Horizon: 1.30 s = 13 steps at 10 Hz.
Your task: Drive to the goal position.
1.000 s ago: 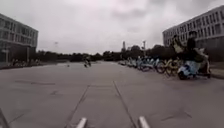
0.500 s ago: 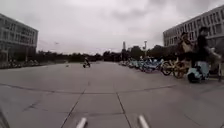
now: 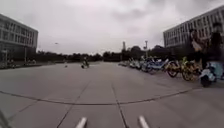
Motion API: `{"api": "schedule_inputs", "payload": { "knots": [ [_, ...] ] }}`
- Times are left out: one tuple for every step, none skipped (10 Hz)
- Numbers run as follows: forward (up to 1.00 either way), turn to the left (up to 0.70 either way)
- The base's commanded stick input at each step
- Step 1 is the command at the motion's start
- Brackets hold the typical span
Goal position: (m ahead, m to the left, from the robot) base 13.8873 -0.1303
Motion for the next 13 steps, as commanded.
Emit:
{"api": "schedule_inputs", "payload": {
  "knots": [
    [1.00, -0.02],
    [1.00, -0.02],
    [1.00, -0.02],
    [1.00, -0.02],
    [1.00, -0.02],
    [1.00, -0.02],
    [1.00, -0.02],
    [1.00, -0.02],
    [1.00, -0.02],
    [1.00, -0.02],
    [1.00, -0.02],
    [1.00, -0.02],
    [1.00, -0.02]
  ]
}}
